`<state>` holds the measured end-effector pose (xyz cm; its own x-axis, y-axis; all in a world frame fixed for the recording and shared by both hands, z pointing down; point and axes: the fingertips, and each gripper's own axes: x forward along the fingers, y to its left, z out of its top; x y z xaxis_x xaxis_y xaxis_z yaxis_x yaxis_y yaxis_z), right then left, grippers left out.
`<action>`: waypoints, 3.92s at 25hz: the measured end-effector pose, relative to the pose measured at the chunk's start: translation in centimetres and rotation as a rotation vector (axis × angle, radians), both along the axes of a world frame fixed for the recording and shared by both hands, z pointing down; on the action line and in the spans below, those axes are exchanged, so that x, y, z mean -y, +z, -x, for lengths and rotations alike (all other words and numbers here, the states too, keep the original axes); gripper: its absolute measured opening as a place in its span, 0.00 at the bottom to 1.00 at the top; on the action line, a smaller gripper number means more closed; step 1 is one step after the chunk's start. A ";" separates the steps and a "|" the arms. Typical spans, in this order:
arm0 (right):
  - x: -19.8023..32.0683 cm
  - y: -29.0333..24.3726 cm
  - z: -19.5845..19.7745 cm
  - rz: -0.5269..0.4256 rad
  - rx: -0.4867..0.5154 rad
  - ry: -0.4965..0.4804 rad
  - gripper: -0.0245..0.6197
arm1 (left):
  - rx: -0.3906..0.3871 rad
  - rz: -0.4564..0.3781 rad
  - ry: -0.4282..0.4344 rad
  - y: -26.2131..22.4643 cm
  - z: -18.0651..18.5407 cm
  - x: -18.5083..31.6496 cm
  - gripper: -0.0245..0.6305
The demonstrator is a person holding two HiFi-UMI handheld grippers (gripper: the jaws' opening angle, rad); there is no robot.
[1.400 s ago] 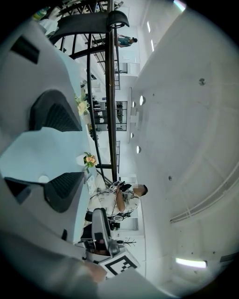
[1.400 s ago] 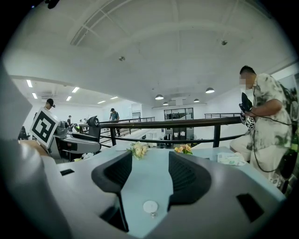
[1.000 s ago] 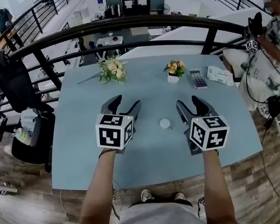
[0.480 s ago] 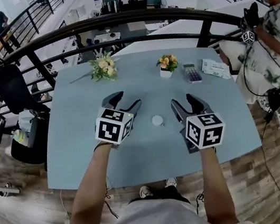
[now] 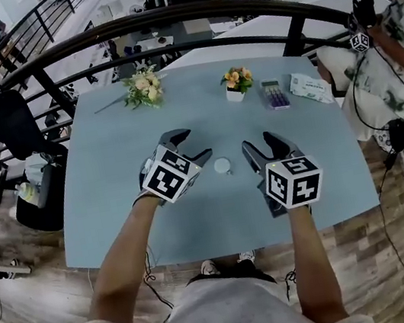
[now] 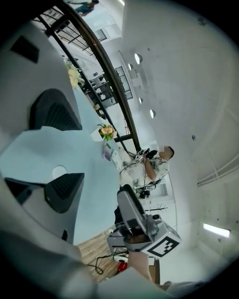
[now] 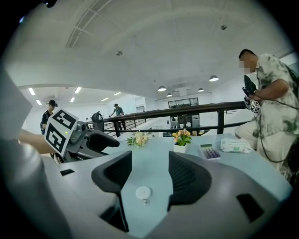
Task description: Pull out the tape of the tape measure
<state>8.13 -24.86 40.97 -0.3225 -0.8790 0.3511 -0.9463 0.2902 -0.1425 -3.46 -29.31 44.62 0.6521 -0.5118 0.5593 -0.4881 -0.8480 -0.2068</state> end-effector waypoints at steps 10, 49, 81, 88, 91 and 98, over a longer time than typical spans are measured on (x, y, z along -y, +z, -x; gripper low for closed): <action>-0.2 3.2 0.1 0.066 0.038 -0.029 0.39 | 0.207 0.029 0.271 5.2 -3.2 -1.7 0.50; -1.2 11.2 -1.3 0.251 0.038 0.094 0.39 | 0.402 0.303 0.759 17.1 -6.2 -3.0 0.44; -3.1 10.3 -2.2 0.224 0.141 0.099 0.39 | 0.345 0.336 0.615 13.7 -7.0 -4.4 0.36; -3.2 8.5 -2.9 0.188 0.197 0.088 0.39 | 0.307 0.316 0.548 10.7 -7.4 -4.5 0.36; -3.1 7.8 -3.0 0.172 0.233 0.083 0.39 | 0.292 0.293 0.522 9.2 -7.7 -4.4 0.36; -2.7 5.9 -3.1 0.129 0.353 0.079 0.39 | 0.244 0.263 0.431 5.9 -7.7 -3.8 0.36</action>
<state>11.20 -22.18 46.85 -0.3767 -0.8618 0.3398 -0.8509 0.1769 -0.4946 4.21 -25.50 50.51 0.6069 -0.0498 0.7932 -0.0499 -0.9985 -0.0246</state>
